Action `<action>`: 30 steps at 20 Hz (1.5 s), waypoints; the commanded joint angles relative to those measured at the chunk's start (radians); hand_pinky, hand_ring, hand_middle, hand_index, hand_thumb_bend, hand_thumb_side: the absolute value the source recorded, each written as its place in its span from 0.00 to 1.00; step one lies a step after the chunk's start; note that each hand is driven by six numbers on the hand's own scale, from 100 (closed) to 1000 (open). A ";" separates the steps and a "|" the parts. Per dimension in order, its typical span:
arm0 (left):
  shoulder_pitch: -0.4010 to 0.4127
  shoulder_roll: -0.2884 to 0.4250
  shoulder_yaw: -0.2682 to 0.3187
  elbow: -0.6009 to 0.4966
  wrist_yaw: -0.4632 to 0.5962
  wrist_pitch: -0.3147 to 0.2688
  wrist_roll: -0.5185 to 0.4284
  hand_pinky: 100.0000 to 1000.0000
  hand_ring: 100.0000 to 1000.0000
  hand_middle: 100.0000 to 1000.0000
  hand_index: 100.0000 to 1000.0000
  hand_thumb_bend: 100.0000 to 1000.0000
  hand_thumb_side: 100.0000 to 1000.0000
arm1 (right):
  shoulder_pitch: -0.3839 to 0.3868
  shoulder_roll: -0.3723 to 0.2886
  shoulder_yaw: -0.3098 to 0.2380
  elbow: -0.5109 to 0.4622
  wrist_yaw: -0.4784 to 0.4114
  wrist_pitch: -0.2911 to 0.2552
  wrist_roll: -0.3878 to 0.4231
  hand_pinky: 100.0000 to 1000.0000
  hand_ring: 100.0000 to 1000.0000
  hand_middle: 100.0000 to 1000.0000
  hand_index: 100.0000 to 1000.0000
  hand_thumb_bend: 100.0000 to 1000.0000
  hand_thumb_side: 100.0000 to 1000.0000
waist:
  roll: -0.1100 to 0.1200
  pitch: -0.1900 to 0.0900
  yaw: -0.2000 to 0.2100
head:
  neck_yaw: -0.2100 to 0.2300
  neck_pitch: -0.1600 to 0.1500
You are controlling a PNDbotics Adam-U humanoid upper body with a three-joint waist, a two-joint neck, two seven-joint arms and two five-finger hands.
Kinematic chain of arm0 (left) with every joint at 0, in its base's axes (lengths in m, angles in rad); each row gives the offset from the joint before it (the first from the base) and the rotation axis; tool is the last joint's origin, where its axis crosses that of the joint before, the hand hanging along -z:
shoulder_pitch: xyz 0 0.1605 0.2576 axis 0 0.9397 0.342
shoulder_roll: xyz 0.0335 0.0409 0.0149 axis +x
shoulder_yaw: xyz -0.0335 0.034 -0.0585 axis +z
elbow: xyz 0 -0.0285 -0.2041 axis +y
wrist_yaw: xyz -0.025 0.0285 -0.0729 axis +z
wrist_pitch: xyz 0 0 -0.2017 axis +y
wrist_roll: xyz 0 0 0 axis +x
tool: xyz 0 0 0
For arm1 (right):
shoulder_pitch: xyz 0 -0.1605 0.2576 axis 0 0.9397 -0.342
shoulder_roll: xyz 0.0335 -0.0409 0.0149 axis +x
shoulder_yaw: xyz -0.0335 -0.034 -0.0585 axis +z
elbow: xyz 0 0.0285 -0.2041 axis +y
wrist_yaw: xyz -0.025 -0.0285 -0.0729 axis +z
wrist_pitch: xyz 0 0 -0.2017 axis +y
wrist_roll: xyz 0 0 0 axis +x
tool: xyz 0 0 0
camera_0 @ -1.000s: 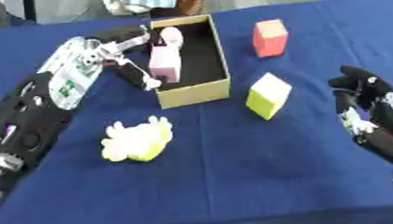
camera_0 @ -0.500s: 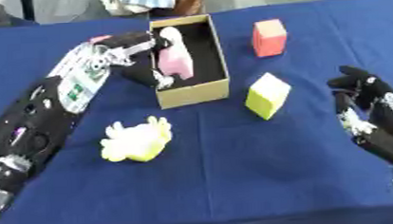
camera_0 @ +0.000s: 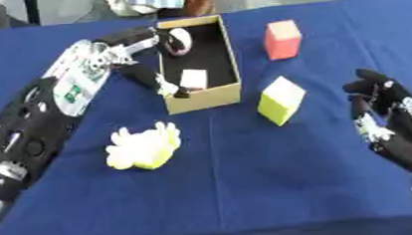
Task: Pick up objects on the table and place them in the box.
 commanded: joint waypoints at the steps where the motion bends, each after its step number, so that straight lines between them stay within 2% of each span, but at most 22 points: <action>1: -0.014 0.058 0.025 -0.029 -0.004 0.002 0.000 0.78 0.73 0.76 0.87 0.72 0.53 | -0.009 -0.011 -0.006 -0.006 -0.002 -0.004 0.001 0.80 0.81 0.69 0.89 0.00 0.40 | 0.002 -0.031 0.002 | -0.001 0.005; 6: -0.016 0.131 0.076 -0.039 -0.004 0.023 0.028 0.78 0.72 0.73 0.86 0.65 0.47 | -0.007 -0.013 -0.007 -0.004 -0.001 -0.004 0.000 0.80 0.81 0.69 0.89 0.00 0.40 | 0.006 -0.031 0.004 | -0.003 0.005; 11: -0.034 0.168 0.135 0.036 -0.025 0.044 0.075 0.78 0.72 0.73 0.85 0.61 0.42 | -0.007 -0.014 -0.005 -0.001 -0.001 -0.005 0.001 0.80 0.81 0.69 0.89 0.00 0.40 | 0.010 -0.030 0.003 | -0.006 0.005; 16: -0.074 0.148 0.184 0.190 -0.111 0.045 0.118 0.79 0.74 0.74 0.86 0.63 0.41 | -0.007 -0.015 -0.001 0.001 -0.004 -0.006 0.004 0.80 0.81 0.69 0.89 0.00 0.40 | 0.010 -0.028 -0.007 | -0.007 0.005; 20: -0.086 0.137 0.198 0.241 -0.152 0.017 0.140 0.79 0.74 0.74 0.86 0.63 0.41 | -0.007 -0.014 -0.001 0.002 -0.004 -0.006 0.005 0.80 0.81 0.69 0.89 0.00 0.40 | 0.009 -0.028 -0.008 | -0.007 0.005; 21: -0.090 0.135 0.203 0.248 -0.157 0.015 0.143 0.80 0.76 0.76 0.86 0.62 0.38 | -0.006 -0.015 0.000 0.003 -0.004 -0.006 0.005 0.80 0.81 0.69 0.89 0.00 0.40 | 0.010 -0.024 -0.011 | -0.012 0.005; 25: -0.132 0.110 0.272 0.338 -0.213 0.060 0.153 0.81 0.76 0.76 0.86 0.62 0.37 | -0.011 -0.016 0.009 0.004 -0.007 -0.008 0.012 0.80 0.81 0.69 0.89 0.00 0.40 | 0.015 -0.009 -0.051 | -0.005 0.000; 28: -0.157 0.093 0.287 0.417 -0.254 0.044 0.184 0.81 0.76 0.76 0.86 0.62 0.37 | -0.011 -0.015 0.009 0.004 -0.008 -0.008 0.013 0.80 0.81 0.69 0.89 0.00 0.40 | 0.015 -0.009 -0.054 | -0.004 0.000; 29: -0.160 0.091 0.291 0.439 -0.263 0.034 0.196 0.82 0.77 0.76 0.86 0.59 0.30 | -0.010 -0.016 0.009 0.005 -0.008 -0.008 0.013 0.80 0.81 0.69 0.89 0.00 0.40 | 0.015 -0.007 -0.056 | -0.005 -0.003; 30: -0.160 0.096 0.304 0.461 -0.274 0.034 0.208 0.82 0.77 0.76 0.86 0.58 0.29 | -0.010 -0.018 0.009 0.004 -0.007 -0.008 0.013 0.80 0.81 0.69 0.89 0.00 0.40 | 0.018 0.004 -0.067 | -0.003 -0.018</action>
